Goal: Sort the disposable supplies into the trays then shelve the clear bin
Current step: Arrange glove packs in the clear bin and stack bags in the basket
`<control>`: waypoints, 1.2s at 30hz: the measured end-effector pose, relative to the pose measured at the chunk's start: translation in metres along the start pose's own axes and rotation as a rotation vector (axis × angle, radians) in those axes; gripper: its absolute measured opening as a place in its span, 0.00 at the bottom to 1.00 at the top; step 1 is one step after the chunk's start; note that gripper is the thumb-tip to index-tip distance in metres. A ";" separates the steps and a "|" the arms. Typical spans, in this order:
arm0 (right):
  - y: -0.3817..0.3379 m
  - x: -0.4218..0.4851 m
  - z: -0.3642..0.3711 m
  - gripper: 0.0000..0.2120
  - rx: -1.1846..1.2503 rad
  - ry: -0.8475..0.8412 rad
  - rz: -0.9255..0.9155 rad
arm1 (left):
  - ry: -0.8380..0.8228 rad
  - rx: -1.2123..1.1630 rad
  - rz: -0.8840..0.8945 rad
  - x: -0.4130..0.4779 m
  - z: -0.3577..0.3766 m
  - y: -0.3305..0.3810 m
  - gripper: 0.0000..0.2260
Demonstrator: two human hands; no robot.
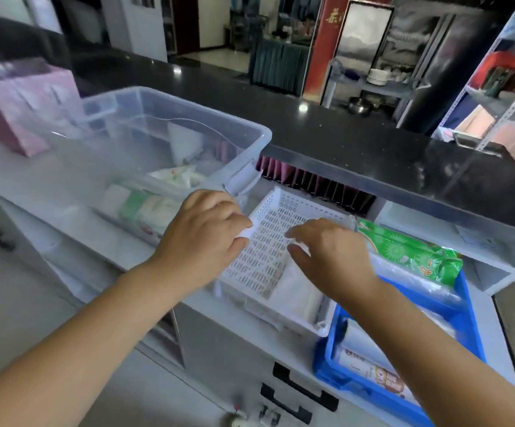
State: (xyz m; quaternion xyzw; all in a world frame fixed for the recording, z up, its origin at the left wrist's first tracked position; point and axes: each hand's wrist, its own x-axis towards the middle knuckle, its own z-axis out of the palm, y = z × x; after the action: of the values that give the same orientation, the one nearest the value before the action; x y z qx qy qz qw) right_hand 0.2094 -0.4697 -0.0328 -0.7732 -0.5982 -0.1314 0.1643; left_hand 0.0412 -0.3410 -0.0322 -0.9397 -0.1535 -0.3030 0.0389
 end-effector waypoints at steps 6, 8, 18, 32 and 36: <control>-0.049 0.097 0.002 0.08 0.050 0.147 -0.153 | 0.060 0.158 -0.133 0.001 -0.038 -0.089 0.13; -0.063 0.127 0.009 0.07 0.090 0.167 -0.172 | 0.054 0.198 -0.194 -0.001 -0.044 -0.122 0.11; -0.088 0.257 0.073 0.08 0.069 0.035 -0.266 | -0.054 0.213 -0.274 0.016 -0.043 -0.255 0.11; -0.127 0.375 0.171 0.09 -0.277 -0.424 -0.389 | -0.267 0.130 0.046 0.072 -0.009 -0.429 0.07; -0.123 0.387 0.218 0.10 -0.442 -0.630 -0.223 | -0.328 0.091 0.199 0.099 0.003 -0.473 0.07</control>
State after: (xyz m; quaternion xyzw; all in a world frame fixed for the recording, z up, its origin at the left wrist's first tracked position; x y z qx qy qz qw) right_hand 0.1884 -0.0103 -0.0651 -0.7228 -0.6568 -0.0305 -0.2129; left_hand -0.0287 0.1345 0.0132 -0.9843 -0.0778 -0.1333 0.0857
